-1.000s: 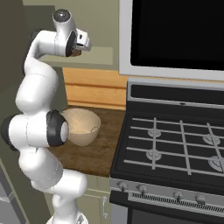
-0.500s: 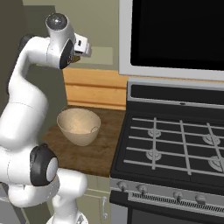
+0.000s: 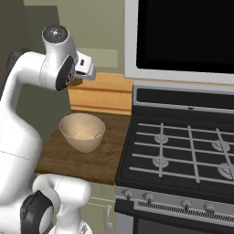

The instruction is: Open the cabinet, pick up the bread from the cabinet and place it in the basket. Then move the basket to the dining counter.

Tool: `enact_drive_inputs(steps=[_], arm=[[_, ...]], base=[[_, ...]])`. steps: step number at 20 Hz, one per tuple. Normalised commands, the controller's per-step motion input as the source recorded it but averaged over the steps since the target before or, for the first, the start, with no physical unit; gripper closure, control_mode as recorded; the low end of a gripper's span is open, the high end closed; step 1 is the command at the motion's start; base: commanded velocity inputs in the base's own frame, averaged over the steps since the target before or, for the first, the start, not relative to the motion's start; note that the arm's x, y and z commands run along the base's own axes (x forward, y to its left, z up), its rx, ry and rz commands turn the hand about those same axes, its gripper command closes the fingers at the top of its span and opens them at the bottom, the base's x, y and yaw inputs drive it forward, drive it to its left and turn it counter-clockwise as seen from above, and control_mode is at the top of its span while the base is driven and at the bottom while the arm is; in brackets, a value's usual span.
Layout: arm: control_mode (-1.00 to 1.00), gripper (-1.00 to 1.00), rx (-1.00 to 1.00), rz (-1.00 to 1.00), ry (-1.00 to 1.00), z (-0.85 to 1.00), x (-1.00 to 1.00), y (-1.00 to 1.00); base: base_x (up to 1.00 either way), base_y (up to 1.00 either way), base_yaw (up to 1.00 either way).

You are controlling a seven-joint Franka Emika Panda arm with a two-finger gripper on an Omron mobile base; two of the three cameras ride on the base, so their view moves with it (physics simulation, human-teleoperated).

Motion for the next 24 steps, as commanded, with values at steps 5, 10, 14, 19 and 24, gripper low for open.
enact_drive_inputs(steps=[5,10,14,19,24], arm=[[-1.0,1.0,0.0,-0.06,0.26,-1.0,-0.96,0.04],[-1.0,1.0,0.0,-0.09,0.41,-0.8,0.19,0.0],[-1.0,1.0,0.0,0.0,0.34,-0.09,0.25,0.03],[-1.0,1.0,0.0,0.0,0.32,-0.42,0.18,0.06],[-1.0,1.0,0.0,0.0,0.19,-0.32,0.24,0.0]], base=[[0.0,0.0,0.0],[0.0,0.0,0.0],[0.0,0.0,0.0],[0.0,0.0,0.0],[0.0,0.0,0.0]])
